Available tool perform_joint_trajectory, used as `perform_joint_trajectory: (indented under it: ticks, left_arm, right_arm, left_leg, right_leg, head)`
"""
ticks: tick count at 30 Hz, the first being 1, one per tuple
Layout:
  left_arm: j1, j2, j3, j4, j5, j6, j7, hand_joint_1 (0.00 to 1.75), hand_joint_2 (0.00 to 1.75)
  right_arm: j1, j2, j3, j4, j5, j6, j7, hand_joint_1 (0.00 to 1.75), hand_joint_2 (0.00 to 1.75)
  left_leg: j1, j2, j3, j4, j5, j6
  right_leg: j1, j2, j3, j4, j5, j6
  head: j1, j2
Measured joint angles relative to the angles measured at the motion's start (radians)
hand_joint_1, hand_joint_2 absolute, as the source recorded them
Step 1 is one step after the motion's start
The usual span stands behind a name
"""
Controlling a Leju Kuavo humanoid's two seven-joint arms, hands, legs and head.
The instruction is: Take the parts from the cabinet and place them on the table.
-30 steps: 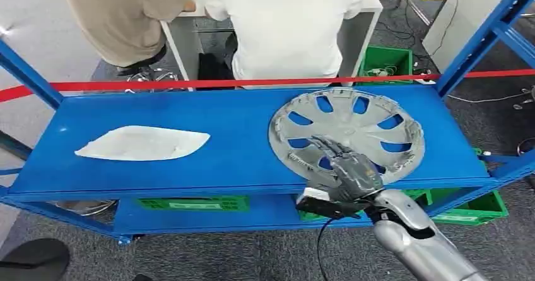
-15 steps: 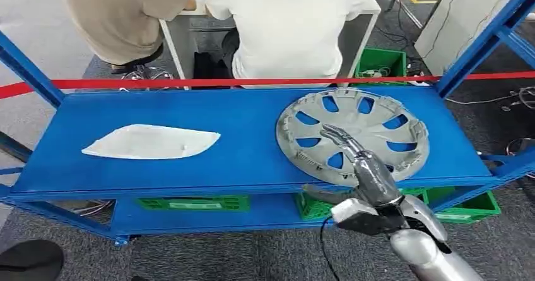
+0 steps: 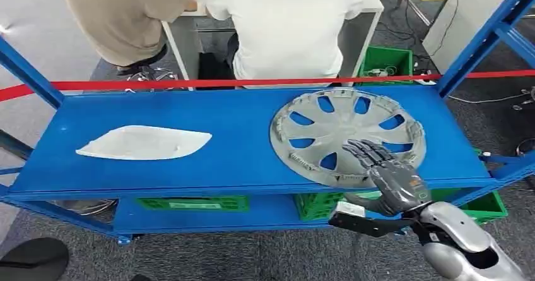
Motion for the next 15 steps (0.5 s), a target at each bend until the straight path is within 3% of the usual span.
perform_joint_trajectory:
  ticks: [3,4,5,6,8,9,10,13,15]
  left_arm:
    - [-0.001,-0.002,0.0,0.0,-0.005,0.0,0.002,0.0,0.0]
    - [0.001,-0.002,0.0,0.0,-0.008,-0.001,0.006,0.0,0.0]
    - [0.002,-0.002,0.0,0.0,-0.009,-0.001,0.006,0.0,0.0]
    - [0.002,-0.002,0.0,0.0,-0.009,-0.001,0.007,0.0,0.0]
    - [0.0,-0.002,0.0,0.0,-0.01,-0.001,0.007,0.0,0.0]
    - [-0.001,-0.002,0.0,0.0,-0.01,-0.001,0.007,0.0,0.0]
    - [-0.003,-0.002,0.0,0.0,-0.01,-0.001,0.007,0.0,0.0]
    - [-0.001,-0.005,0.0,0.0,-0.01,-0.001,0.007,0.0,0.0]
    - [-0.001,-0.003,0.0,0.0,-0.011,-0.001,0.007,0.0,0.0]
  right_arm:
    - [-0.006,0.0,0.009,0.046,0.05,-0.009,0.026,0.0,1.75]
    - [-0.008,0.0,0.015,0.066,0.067,-0.013,0.034,0.0,1.75]
    - [-0.011,0.002,0.021,0.085,0.081,-0.015,0.036,0.0,1.75]
    - [-0.013,0.003,0.024,0.098,0.09,-0.016,0.038,0.0,1.75]
    - [-0.02,0.006,0.03,0.118,0.097,-0.019,0.04,0.0,1.75]
    - [-0.024,0.007,0.032,0.123,0.098,-0.021,0.041,0.0,1.75]
    - [-0.028,0.008,0.034,0.127,0.1,-0.022,0.041,0.0,1.75]
    - [-0.034,0.009,0.042,0.146,0.102,-0.024,0.042,0.0,1.75]
    - [-0.036,0.009,0.047,0.152,0.102,-0.025,0.042,0.0,1.75]
  left_leg:
    - [0.0,0.0,-0.103,0.212,-0.103,-0.003]
    - [0.0,0.0,-0.132,0.268,-0.115,-0.003]
    - [-0.001,0.0,-0.133,0.267,-0.096,-0.002]
    - [-0.001,0.0,-0.115,0.227,-0.061,0.0]
    - [-0.001,0.0,-0.037,0.07,0.024,0.006]
    - [-0.001,0.001,-0.005,0.011,0.041,0.01]
    - [0.0,0.0,0.01,-0.029,0.031,0.011]
    - [-0.004,-0.001,0.001,-0.023,0.031,0.027]
    - [0.003,-0.001,0.003,-0.027,0.034,0.038]
  right_leg:
    - [0.002,-0.005,-0.002,0.0,-0.001,-0.007]
    - [0.002,-0.005,-0.003,0.0,0.0,-0.007]
    - [0.002,-0.005,-0.002,0.0,0.0,-0.007]
    - [0.002,-0.005,-0.002,0.0,0.0,-0.007]
    - [0.001,-0.005,-0.001,0.001,0.001,-0.003]
    - [0.002,-0.004,-0.002,0.001,0.001,0.002]
    - [0.012,-0.003,-0.009,0.013,-0.003,0.01]
    - [0.008,-0.003,-0.008,0.001,0.004,0.023]
    - [0.005,-0.004,-0.02,0.023,-0.017,0.034]
  head:
    - [-0.003,0.0]
    - [-0.004,0.0]
    - [-0.003,0.0]
    - [-0.005,0.0]
    - [-0.005,0.0]
    - [-0.006,0.0]
    - [-0.009,0.0]
    - [-0.005,0.0]
    - [-0.005,0.0]
